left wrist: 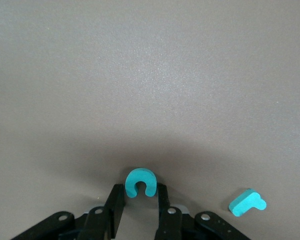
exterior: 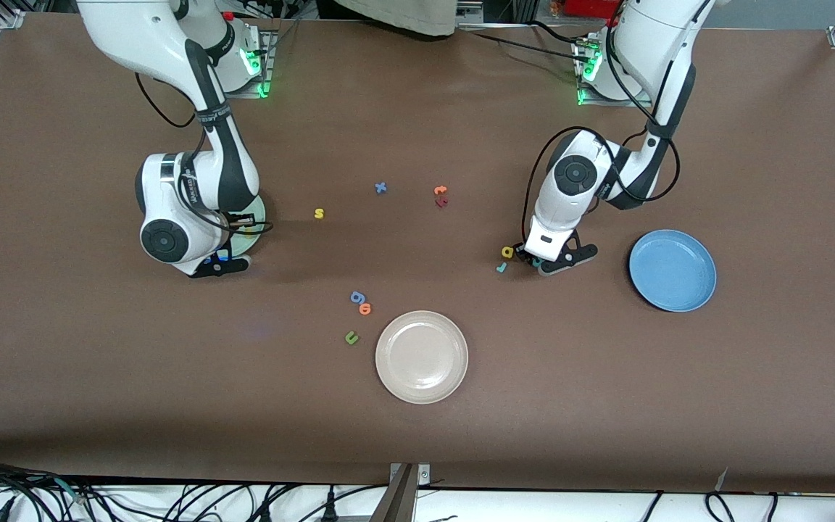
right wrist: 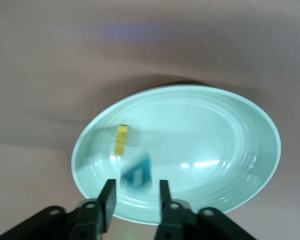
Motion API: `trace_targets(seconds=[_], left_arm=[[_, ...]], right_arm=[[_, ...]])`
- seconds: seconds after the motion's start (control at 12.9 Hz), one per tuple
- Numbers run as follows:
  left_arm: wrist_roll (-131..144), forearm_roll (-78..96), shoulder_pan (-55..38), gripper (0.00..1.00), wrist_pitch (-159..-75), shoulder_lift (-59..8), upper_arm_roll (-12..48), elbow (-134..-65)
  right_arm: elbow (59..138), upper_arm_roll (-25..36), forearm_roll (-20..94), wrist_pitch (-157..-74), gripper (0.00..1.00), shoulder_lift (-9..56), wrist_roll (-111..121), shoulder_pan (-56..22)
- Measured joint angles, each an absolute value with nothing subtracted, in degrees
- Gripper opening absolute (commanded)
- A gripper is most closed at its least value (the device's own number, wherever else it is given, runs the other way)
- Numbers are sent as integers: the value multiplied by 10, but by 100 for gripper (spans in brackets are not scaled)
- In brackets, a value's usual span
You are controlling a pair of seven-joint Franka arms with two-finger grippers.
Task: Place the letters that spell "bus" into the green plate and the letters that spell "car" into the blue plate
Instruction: 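Carry the teal b onto the green plate and open the right gripper, then drop the teal c on the blue plate while the right gripper reaches the s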
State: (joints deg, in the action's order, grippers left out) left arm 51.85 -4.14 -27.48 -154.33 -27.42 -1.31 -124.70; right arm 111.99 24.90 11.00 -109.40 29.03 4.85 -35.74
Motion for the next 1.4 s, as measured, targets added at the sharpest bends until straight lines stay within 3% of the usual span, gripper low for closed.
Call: trace_targets(seconds=[0.39,0.54,0.7,0.86,1.09,1.4], left_arm=[[373,-41,-232,9,-1537,-257,-37,-1244],[309,-41,-201,10,-1523,-239,-38,-1244],[237,-41,-173,10,-1497,-222,-38,-1244],[161,-41,-143,11,-1484,-211,-38,-1245],[43,-41,-98,15,-1481,-205,-38,-1246],[-79,-41,-33,16,-1468,-205,-39,-1249]], right_arm=[[1114,232,124,-1087,98,287,20,-363],[1113,212,133,-1087,92,286,-21,-368],[1112,194,154,-1087,79,286,-60,-370],[1112,168,168,-1093,76,286,-129,-370],[1115,117,178,-1147,75,283,-258,-371],[1192,92,178,-1270,64,256,-305,-378]])
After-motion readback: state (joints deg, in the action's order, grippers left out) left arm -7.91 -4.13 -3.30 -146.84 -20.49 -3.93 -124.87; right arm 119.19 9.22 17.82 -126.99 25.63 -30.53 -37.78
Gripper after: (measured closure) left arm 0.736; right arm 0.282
